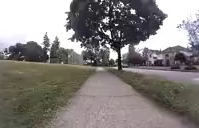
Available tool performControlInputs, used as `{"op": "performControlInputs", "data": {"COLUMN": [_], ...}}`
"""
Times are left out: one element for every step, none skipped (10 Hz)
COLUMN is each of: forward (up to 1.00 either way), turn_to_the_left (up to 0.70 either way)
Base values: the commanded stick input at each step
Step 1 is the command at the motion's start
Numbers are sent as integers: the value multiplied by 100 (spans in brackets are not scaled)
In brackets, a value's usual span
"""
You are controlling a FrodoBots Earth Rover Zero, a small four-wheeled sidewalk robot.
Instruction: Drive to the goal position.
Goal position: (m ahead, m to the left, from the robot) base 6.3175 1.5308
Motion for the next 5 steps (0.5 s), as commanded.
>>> {"op": "performControlInputs", "data": {"forward": [0,0,56,70,70], "turn_to_the_left": [-70,-70,-42,-35,-35]}}
